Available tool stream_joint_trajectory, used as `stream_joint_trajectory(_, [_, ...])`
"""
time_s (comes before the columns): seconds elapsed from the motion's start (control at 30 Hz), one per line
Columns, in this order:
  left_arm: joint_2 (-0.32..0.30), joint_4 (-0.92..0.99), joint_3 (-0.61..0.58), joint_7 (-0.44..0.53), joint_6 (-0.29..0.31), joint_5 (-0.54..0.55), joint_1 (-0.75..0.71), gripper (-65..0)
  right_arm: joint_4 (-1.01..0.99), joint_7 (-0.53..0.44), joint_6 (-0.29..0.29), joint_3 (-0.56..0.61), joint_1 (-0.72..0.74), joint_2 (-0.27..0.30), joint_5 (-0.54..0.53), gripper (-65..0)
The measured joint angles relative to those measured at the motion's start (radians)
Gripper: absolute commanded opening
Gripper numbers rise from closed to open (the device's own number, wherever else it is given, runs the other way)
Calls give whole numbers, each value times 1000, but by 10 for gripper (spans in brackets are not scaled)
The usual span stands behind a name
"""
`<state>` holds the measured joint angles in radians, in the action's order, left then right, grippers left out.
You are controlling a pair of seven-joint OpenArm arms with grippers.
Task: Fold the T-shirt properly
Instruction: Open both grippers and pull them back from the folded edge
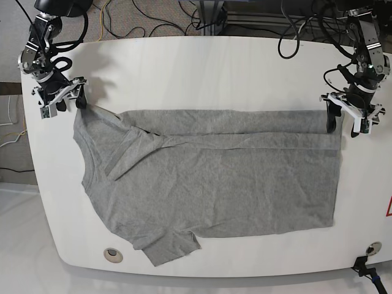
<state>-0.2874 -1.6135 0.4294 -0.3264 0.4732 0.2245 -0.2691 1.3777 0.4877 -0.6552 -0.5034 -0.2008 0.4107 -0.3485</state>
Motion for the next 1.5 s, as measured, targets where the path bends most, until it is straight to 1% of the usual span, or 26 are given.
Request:
stream_joint_trajectory(0.17, [2, 30, 0, 2, 3, 0, 3, -249, -66, 1, -3, 0, 37, -3, 1, -262])
stream_joint_trajectory(0.23, [2, 45, 0, -2, 3, -2, 0, -249, -66, -12, -3, 1, 34, -2, 1, -262])
stream_joint_trajectory(0.37, [2, 48, 0, 2, 0, -3, -17, -249, -73, -5, -3, 6, 31, -3, -6, -262])
stream_joint_trajectory(0.5, [3, 48, 0, -1, 0, -3, -16, -249, -72, -14, -5, 7, 40, -31, -7, -263])
stream_joint_trajectory(0.63, [4, 50, 0, 1, 0, -3, -17, -249, -71, -29, -3, 58, 43, -23, -15, -267])
stream_joint_trajectory(0.7, [3, 51, 0, 1, 0, -3, -16, -249, -71, -32, -3, 60, 43, -27, -19, -274])
stream_joint_trajectory(0.77, [3, 51, 0, 2, 0, -3, -17, -249, -71, -32, -4, 60, 43, -26, -18, -344])
stream_joint_trajectory(0.8, [4, 51, 0, 2, 0, -3, -17, -249, -71, -32, -4, 60, 43, -26, -18, -397])
stream_joint_trajectory(0.87, [8, 51, 21, 0, 15, -2, -15, -249, -71, -29, -3, 60, 45, -26, -17, -523])
stream_joint_trajectory(0.93, [23, 62, 78, 4, 2, 1, -12, -249, -71, -22, -3, 60, 45, -26, -16, -641])
stream_joint_trajectory(1.0, [29, 100, 111, 2, -3, -1, -13, -249, -72, -19, -3, 60, 45, -26, -17, -650])
stream_joint_trajectory(1.17, [32, 167, 110, 2, 1, 1, -10, -247, -72, -18, -3, 60, 45, -28, -18, -650])
stream_joint_trajectory(1.3, [32, 215, 113, -6, -1, -3, 37, -246, -72, -18, -3, 63, 45, -29, -18, -650])
stream_joint_trajectory(1.43, [32, 263, 107, 5, 7, 2, 74, -246, -72, -32, -3, 62, 43, -45, -18, -650])
stream_joint_trajectory(1.5, [32, 288, 101, 2, 1, 2, 81, -246, -72, -34, -3, 63, 42, -50, -19, -650])
